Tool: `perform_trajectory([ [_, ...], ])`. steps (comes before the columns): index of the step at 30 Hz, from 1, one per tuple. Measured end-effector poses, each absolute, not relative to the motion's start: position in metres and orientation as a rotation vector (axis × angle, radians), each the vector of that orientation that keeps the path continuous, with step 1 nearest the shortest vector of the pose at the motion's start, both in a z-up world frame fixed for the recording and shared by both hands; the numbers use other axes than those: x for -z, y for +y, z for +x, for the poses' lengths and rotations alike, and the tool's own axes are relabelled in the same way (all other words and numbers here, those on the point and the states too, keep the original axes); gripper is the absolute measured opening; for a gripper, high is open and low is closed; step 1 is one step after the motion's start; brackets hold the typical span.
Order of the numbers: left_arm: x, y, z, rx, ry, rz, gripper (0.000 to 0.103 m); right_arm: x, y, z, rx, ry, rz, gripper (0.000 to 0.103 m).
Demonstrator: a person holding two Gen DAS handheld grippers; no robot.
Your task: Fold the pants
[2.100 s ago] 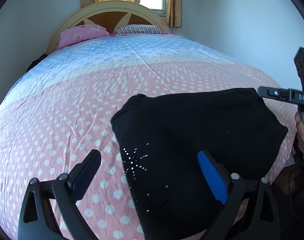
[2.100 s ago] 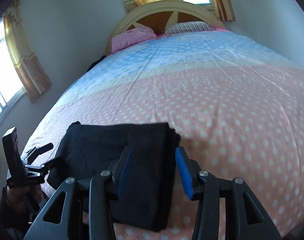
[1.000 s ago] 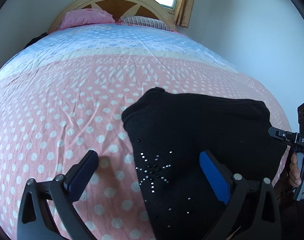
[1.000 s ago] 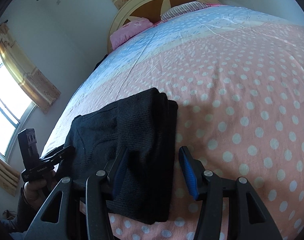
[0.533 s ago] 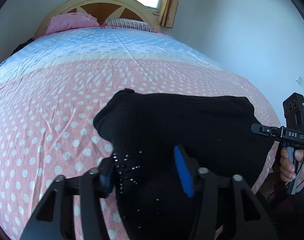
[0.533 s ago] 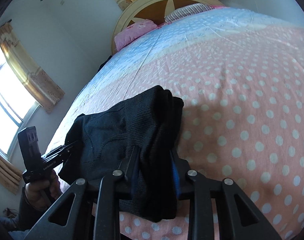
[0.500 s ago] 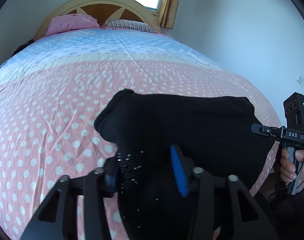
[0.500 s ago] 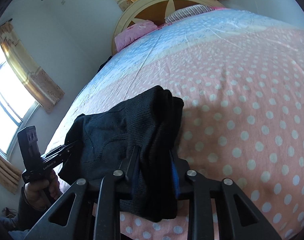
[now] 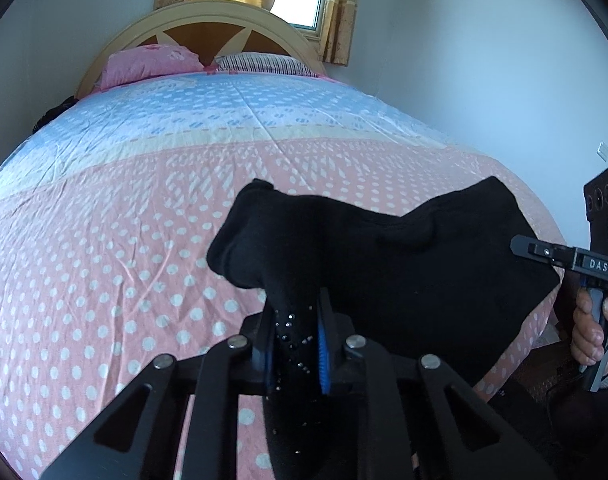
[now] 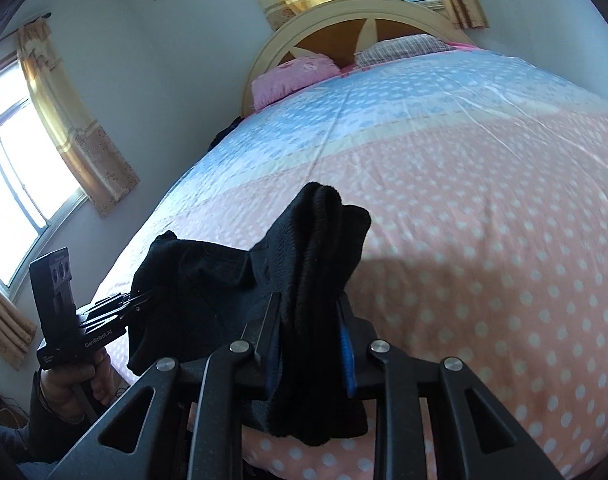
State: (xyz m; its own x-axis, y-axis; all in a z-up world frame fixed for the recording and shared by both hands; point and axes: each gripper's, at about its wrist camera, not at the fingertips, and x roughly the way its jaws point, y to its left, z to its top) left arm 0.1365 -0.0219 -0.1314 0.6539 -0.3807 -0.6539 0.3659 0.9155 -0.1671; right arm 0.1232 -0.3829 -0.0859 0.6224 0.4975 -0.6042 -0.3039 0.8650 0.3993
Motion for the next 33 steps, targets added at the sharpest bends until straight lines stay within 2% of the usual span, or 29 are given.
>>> perform_trajectory([
  [16,0.100,0.044,0.140,0.303,0.693,-0.009,0.016,0.056,-0.279,0.185,-0.646,0.777,0.182,0.025],
  [33,0.103,0.145,0.137,0.078,0.685,-0.021,0.016,0.052,-0.146,0.229,-0.812,0.795,0.088,0.025],
])
